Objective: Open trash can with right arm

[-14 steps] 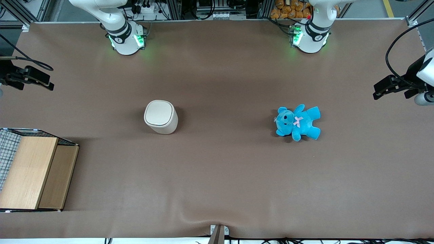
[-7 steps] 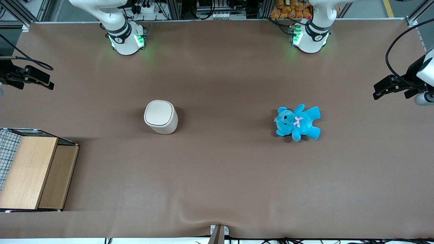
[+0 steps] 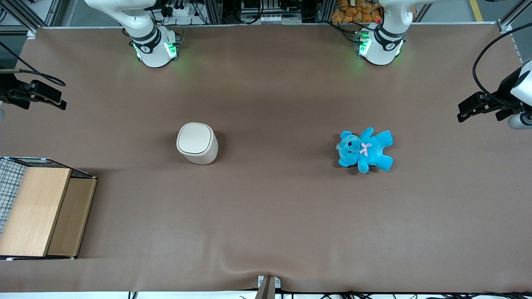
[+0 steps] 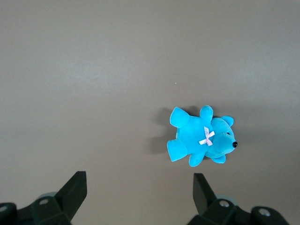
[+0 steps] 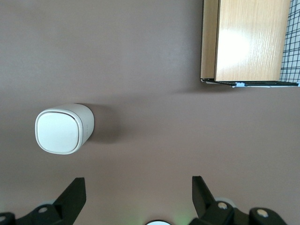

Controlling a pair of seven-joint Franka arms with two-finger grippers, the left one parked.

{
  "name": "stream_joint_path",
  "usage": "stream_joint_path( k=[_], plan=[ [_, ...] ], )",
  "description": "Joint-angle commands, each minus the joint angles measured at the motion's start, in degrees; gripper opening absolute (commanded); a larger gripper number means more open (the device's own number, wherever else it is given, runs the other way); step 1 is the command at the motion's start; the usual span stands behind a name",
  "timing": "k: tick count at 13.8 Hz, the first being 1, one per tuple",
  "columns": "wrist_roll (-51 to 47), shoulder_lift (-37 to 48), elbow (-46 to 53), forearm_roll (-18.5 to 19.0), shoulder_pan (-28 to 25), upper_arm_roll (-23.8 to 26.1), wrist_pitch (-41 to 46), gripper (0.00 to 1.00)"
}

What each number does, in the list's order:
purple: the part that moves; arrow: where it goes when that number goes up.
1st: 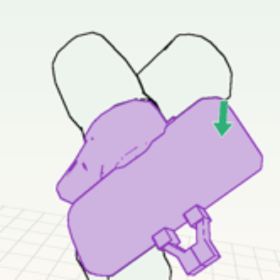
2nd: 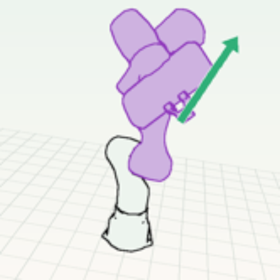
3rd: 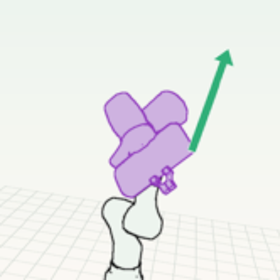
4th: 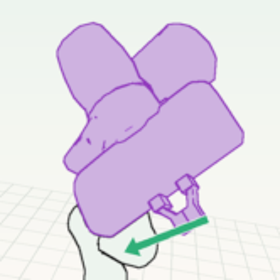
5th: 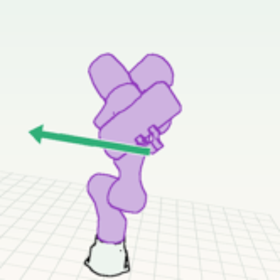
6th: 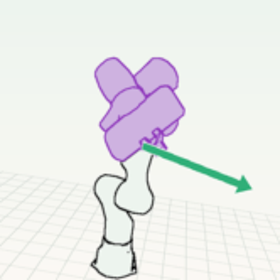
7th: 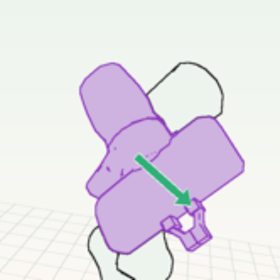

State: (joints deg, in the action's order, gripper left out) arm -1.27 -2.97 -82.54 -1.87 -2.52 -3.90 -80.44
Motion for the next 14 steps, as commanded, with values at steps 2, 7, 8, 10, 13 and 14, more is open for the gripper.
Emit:
stream_joint_path(
  k=[2,7,8,10,13,14],
  plan=[
    [0.48,-0.46,-0.16,0.02,-0.56,0.64,0.11,1.0],
    [-1.1,-2.22,-0.07,-1.64,-2.49,0.64,-0.42,1.0],
    [-1.98,-3.0,-0.07,-2.17,-2.67,0.64,-0.6,1.0],
    [-2.51,-4.67,0.1,-3.4,-3.54,0.73,-0.95,1.0],
    [-4.87,-6.61,0.1,-3.76,-6.09,0.64,-3.4,0.83],
    [-7.23,-7.31,0.1,-3.67,-7.66,0.64,-4.11,0.77]
  ],
)
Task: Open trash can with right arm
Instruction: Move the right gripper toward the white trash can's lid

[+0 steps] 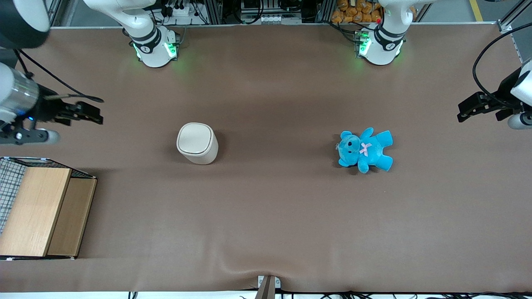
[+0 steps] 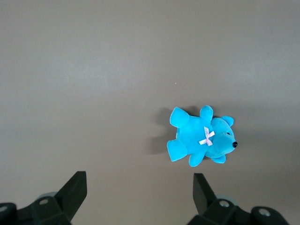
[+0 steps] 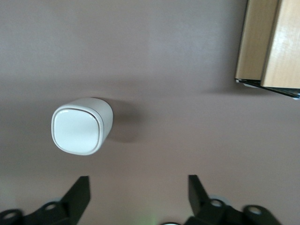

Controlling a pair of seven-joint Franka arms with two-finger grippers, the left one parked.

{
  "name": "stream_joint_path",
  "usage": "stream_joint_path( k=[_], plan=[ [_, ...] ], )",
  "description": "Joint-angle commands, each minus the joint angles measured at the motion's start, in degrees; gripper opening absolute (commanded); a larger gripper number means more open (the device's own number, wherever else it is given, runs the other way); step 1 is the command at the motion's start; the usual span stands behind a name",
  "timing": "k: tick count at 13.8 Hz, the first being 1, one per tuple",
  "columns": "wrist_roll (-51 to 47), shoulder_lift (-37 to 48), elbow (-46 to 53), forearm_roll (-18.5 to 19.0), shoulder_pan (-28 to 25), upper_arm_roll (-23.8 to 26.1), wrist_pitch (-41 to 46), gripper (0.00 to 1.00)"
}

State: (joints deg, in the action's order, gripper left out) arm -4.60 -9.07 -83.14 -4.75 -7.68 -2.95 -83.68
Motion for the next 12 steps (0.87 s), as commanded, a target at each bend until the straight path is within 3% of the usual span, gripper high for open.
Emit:
stream_joint_path(
  k=[1,7,10,12],
  plan=[
    [-4.71,-2.09,0.61,-0.79,-3.47,-0.3,-1.83,0.69],
    [-5.42,-6.31,0.18,-0.96,-5.76,-0.22,-4.21,0.12],
    [-8.32,-6.58,-4.55,-0.96,-7.6,-0.22,-9.9,0.0],
    [-8.41,-6.67,-6.67,-0.96,-8.92,-0.22,-12.46,0.0]
  ],
)
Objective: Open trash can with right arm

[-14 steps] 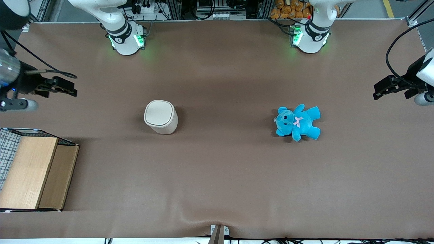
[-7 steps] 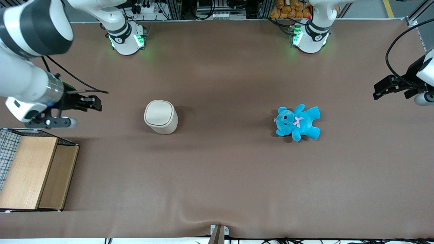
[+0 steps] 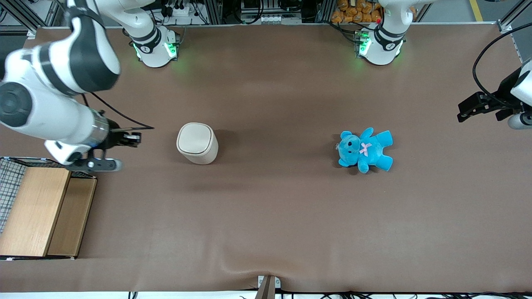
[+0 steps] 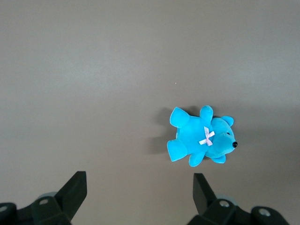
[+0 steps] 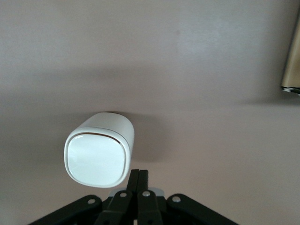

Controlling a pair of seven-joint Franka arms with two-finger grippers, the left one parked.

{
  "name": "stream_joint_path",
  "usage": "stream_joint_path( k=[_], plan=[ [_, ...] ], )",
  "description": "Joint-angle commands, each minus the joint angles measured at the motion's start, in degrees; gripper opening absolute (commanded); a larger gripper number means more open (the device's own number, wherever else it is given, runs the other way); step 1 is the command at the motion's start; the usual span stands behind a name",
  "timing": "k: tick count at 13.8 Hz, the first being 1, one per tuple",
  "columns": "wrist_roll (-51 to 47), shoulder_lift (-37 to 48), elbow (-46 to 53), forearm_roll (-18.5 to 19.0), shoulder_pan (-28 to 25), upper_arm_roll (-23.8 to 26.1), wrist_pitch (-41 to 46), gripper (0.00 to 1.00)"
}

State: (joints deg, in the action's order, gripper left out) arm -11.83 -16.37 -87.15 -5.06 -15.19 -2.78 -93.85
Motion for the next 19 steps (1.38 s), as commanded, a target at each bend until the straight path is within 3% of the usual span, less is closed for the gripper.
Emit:
stream_joint_path(
  k=[1,6,15,19],
  plan=[
    [-1.18,0.73,-3.97,-0.65,-1.77,-0.38,-3.7,0.0],
    [-4.34,1.26,-11.36,-3.46,-2.04,-0.38,-10.02,0.0],
    [-7.86,2.93,-22.53,-3.55,-8.1,-0.47,-20.93,0.0],
    [-8.12,6.26,-27.7,-3.55,-8.01,-0.38,-22.69,0.0]
  ],
)
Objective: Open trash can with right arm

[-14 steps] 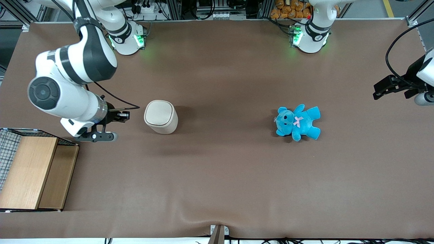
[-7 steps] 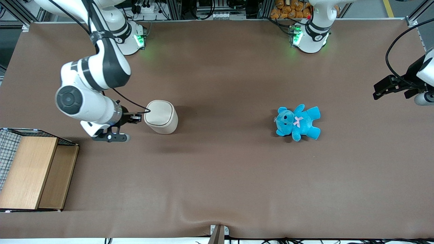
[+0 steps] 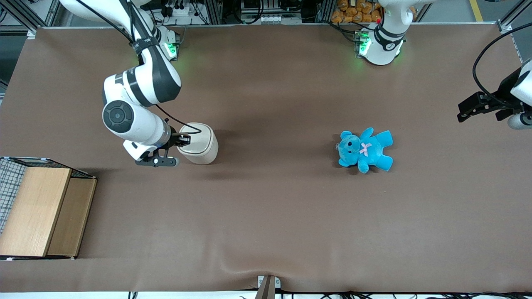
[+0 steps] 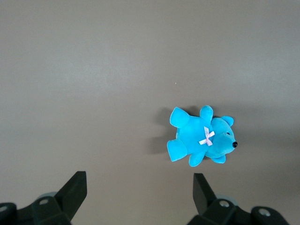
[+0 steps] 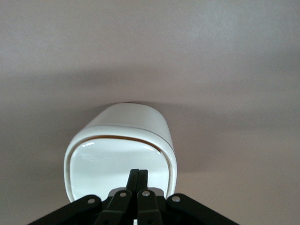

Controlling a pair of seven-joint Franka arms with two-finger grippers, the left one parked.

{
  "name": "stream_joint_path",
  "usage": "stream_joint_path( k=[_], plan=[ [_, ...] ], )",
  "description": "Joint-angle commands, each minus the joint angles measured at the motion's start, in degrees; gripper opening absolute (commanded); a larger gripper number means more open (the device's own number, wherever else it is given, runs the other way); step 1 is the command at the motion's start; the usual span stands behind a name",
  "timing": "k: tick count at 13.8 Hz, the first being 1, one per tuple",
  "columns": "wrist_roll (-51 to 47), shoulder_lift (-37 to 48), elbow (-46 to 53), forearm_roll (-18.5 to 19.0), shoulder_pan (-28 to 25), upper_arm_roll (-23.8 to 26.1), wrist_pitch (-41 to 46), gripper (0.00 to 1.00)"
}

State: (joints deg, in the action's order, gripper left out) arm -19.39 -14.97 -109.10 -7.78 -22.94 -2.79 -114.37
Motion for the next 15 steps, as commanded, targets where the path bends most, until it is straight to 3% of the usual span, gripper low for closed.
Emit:
stream_joint_path(
  k=[1,15],
  plan=[
    [-0.56,5.56,-7.42,-0.83,-0.35,-0.46,-3.65,0.0],
    [-3.55,6.8,-13.94,-0.83,-2.2,-0.46,-12.1,0.0]
  ],
)
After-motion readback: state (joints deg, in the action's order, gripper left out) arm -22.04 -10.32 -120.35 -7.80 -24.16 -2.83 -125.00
